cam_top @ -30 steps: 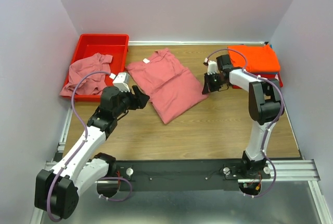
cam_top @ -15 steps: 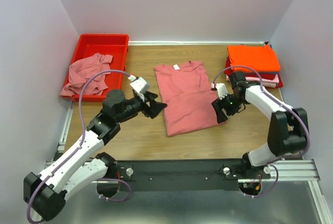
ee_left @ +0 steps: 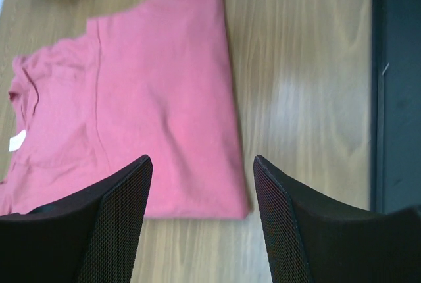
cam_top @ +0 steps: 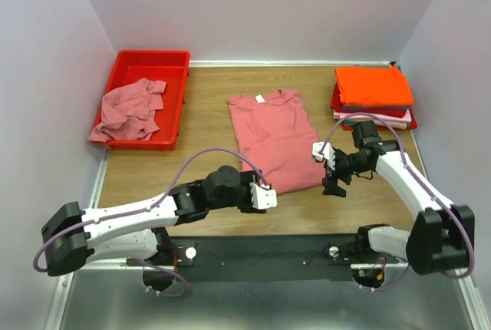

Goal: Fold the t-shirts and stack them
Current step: Fold the tshirt

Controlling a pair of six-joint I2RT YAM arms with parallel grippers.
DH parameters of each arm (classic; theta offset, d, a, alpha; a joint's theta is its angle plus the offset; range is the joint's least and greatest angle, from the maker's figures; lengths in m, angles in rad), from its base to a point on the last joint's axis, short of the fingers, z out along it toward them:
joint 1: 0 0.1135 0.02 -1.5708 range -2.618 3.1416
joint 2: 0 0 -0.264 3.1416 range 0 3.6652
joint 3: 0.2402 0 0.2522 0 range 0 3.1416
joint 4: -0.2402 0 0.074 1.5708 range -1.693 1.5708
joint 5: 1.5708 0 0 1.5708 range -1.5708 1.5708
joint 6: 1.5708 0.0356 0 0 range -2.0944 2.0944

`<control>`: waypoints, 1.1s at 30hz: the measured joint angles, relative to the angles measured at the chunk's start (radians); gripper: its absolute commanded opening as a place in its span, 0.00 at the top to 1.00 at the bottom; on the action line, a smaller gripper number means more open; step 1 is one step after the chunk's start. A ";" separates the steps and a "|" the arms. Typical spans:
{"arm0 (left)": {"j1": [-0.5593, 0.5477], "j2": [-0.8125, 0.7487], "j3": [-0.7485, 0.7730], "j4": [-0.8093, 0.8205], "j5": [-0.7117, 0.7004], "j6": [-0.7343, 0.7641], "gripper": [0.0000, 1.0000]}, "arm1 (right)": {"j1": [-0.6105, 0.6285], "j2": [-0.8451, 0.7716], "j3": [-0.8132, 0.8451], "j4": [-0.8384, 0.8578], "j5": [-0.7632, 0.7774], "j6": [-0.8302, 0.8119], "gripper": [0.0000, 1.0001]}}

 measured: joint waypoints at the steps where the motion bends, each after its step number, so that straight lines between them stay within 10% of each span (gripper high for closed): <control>1: -0.008 0.022 -0.009 -0.002 -0.024 0.031 0.29 | 0.000 0.035 -0.002 0.002 -0.012 -0.025 0.00; 21: -0.020 0.404 -0.027 0.051 -0.082 0.227 0.35 | -0.001 0.226 0.051 0.139 -0.084 -0.109 0.04; 33: -0.015 0.526 0.045 0.063 -0.155 0.248 0.97 | 0.002 0.230 -0.001 0.146 -0.061 -0.277 0.04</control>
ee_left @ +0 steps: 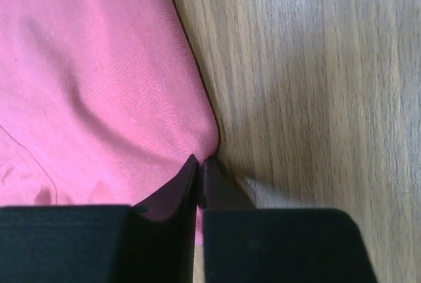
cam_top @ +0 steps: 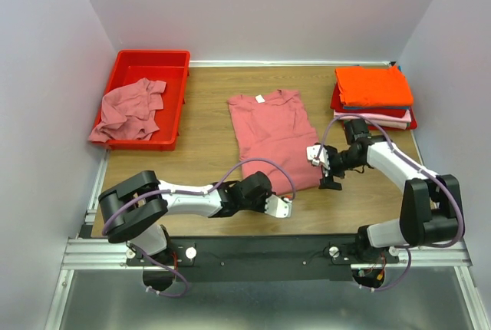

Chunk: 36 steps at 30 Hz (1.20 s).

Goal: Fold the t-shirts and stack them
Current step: Fold the tshirt

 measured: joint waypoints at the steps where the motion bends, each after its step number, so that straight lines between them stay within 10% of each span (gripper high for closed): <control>1: 0.000 0.000 0.000 -0.001 0.000 -0.001 0.98 | 0.003 0.005 -0.001 0.000 0.006 -0.010 0.04; 7: 0.000 -0.008 -0.001 -0.013 0.000 -0.003 1.00 | 0.031 0.079 -0.011 0.017 0.088 -0.050 0.17; 13: 0.008 -0.056 -0.027 -0.029 0.002 -0.006 1.00 | 0.037 0.095 -0.025 0.040 0.113 -0.028 0.64; 19: 0.032 -0.104 -0.037 -0.044 0.047 -0.007 1.00 | 0.042 0.058 -0.049 0.066 0.133 -0.018 0.77; 21: 0.041 -0.125 -0.037 -0.064 0.083 -0.008 1.00 | 0.045 0.040 -0.046 0.016 0.137 -0.037 1.00; 36: 0.090 -0.323 -0.020 -0.201 0.222 -0.010 1.00 | 0.050 -0.111 0.160 -0.287 0.123 0.065 1.00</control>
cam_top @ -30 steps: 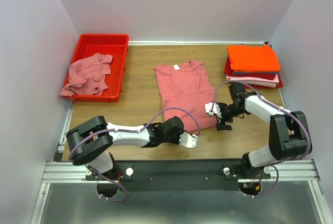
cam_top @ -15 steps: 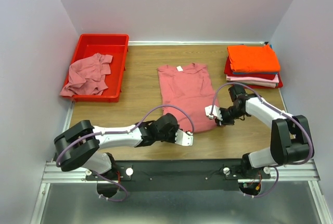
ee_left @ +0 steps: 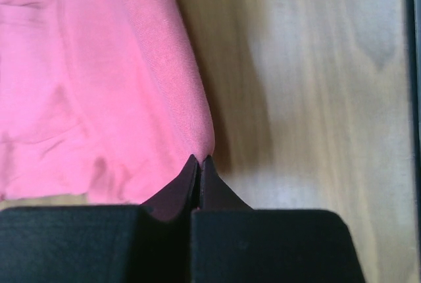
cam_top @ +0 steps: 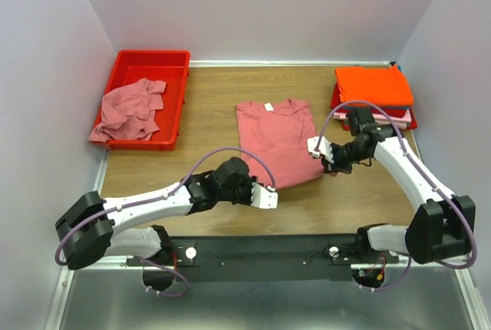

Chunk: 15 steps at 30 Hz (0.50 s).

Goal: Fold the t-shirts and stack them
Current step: Fold the tshirt

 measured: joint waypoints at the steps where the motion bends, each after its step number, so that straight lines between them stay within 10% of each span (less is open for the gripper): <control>1: 0.019 -0.013 0.008 -0.005 0.003 0.004 1.00 | 0.000 0.000 0.028 -0.003 0.001 0.027 1.00; 15: 0.291 0.020 0.224 0.016 0.030 0.124 1.00 | 0.000 0.167 0.406 0.067 0.027 0.317 1.00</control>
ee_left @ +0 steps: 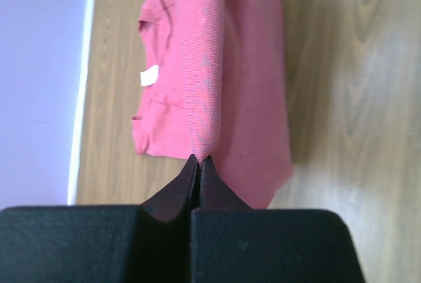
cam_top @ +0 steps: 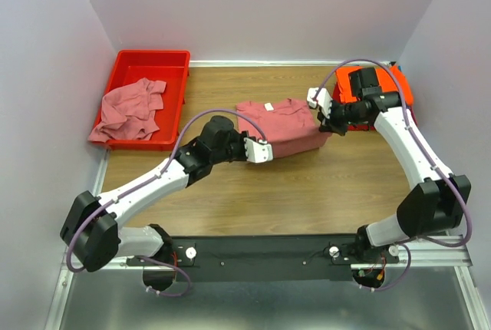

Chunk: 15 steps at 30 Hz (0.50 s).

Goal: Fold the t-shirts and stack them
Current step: Fold the tshirt

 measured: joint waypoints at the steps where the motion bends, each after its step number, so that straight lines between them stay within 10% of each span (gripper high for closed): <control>1: 0.013 0.015 0.017 0.001 0.006 0.009 1.00 | 0.000 0.014 0.016 0.007 0.003 0.010 1.00; 15: 0.034 -0.042 0.022 -0.029 0.111 0.024 1.00 | 0.000 -0.074 -0.053 0.031 0.007 0.064 1.00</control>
